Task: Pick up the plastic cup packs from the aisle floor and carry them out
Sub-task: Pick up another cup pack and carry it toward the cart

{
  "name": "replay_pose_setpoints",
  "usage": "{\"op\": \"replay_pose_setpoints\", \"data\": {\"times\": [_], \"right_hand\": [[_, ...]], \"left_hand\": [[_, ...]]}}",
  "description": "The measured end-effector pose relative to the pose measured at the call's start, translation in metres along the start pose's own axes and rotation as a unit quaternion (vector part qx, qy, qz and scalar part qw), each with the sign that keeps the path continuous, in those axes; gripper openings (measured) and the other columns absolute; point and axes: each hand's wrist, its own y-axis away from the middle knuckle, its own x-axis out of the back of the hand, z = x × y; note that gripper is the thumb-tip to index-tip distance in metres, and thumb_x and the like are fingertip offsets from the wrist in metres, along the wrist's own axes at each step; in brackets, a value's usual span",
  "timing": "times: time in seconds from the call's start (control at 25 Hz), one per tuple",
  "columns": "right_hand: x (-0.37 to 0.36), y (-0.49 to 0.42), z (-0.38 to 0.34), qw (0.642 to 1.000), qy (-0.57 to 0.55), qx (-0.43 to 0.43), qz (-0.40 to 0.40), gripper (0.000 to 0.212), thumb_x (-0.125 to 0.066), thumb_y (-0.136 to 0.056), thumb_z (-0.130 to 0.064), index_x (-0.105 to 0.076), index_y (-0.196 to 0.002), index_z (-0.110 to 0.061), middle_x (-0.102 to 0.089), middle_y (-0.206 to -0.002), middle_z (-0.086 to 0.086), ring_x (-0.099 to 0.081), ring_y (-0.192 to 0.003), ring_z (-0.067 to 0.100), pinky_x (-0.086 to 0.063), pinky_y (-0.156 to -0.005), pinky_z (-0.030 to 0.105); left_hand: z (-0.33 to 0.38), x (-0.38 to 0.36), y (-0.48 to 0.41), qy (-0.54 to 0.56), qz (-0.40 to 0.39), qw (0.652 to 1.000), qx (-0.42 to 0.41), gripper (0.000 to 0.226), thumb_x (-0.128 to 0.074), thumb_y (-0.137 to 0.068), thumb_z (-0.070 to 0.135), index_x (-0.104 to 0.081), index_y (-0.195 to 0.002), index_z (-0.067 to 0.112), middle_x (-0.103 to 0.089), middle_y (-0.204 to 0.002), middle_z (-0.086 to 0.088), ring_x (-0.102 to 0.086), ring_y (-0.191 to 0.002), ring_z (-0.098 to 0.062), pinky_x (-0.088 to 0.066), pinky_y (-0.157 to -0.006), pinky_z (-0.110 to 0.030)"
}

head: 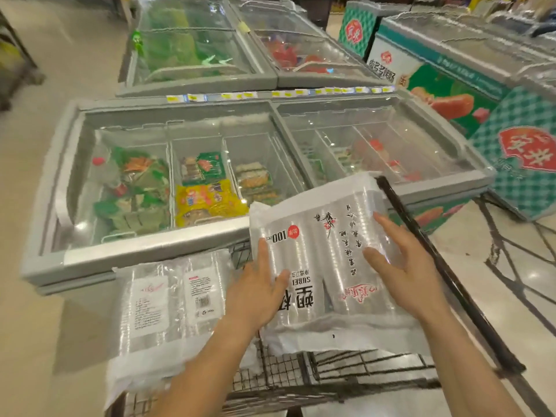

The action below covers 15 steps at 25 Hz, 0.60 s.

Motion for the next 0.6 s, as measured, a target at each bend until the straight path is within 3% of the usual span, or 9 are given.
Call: {"op": "replay_pose_setpoints", "data": {"times": [0.08,0.16,0.28,0.4,0.48,0.6], "right_hand": [[-0.015,-0.018,0.018,1.000,-0.004,0.001,-0.015,0.055,-0.069,-0.089,-0.033,-0.047,-0.138,-0.046,-0.045,-0.139,-0.024,-0.036,-0.134,-0.002,-0.027,-0.109,0.023],[-0.035,-0.030,0.032,0.999,0.020,-0.006,-0.028,0.056,-0.067,-0.088,-0.036,-0.045,-0.138,-0.049,-0.042,-0.146,-0.015,-0.034,-0.134,-0.001,-0.028,-0.108,0.027],[-0.071,-0.038,0.056,0.996,0.066,0.002,-0.054,0.058,-0.065,-0.089,-0.039,-0.042,-0.141,-0.048,-0.035,-0.150,-0.003,-0.039,-0.130,0.010,-0.035,-0.098,0.031],[-0.107,-0.037,0.074,0.987,0.135,0.012,-0.085,0.058,-0.062,-0.090,-0.041,-0.039,-0.142,-0.049,-0.031,-0.150,-0.001,-0.049,-0.117,0.017,-0.042,-0.078,0.031],[-0.131,-0.032,0.085,0.982,0.160,0.021,-0.102,0.057,-0.062,-0.090,-0.042,-0.039,-0.142,-0.050,-0.029,-0.149,-0.001,-0.051,-0.115,0.020,-0.041,-0.073,0.029],[-0.172,-0.024,0.106,0.976,0.180,0.001,-0.125,0.056,-0.060,-0.091,-0.043,-0.040,-0.143,-0.047,-0.028,-0.151,0.004,-0.049,-0.121,0.026,-0.050,-0.079,0.036]], "left_hand": [[-0.004,-0.017,-0.011,-0.012,-0.006,0.999,0.034,0.074,-0.022,-0.098,0.062,0.014,-0.154,0.028,-0.049,-0.140,-0.010,-0.057,-0.115,-0.028,-0.049,-0.085,-0.040],[-0.015,-0.034,-0.025,-0.051,-0.017,0.996,0.065,0.073,-0.017,-0.096,0.066,0.009,-0.154,0.031,-0.044,-0.146,-0.011,-0.051,-0.125,-0.029,-0.048,-0.092,-0.044],[-0.038,-0.053,-0.035,-0.117,-0.049,0.984,0.127,0.071,-0.021,-0.095,0.066,-0.003,-0.155,0.033,-0.024,-0.159,-0.013,-0.021,-0.146,-0.033,-0.024,-0.114,-0.057],[-0.066,-0.063,-0.032,-0.160,-0.057,0.967,0.188,0.069,-0.024,-0.098,0.059,0.000,-0.156,0.032,-0.003,-0.164,-0.013,0.002,-0.150,-0.034,-0.006,-0.120,-0.057],[-0.081,-0.070,-0.029,-0.177,-0.060,0.961,0.206,0.069,-0.023,-0.099,0.059,0.001,-0.156,0.030,0.004,-0.164,-0.013,0.006,-0.150,-0.035,-0.005,-0.120,-0.056],[-0.095,-0.081,-0.029,-0.174,-0.047,0.961,0.211,0.069,-0.026,-0.098,0.058,-0.006,-0.156,0.028,0.004,-0.165,-0.009,0.006,-0.151,-0.032,-0.009,-0.120,-0.053]]}}
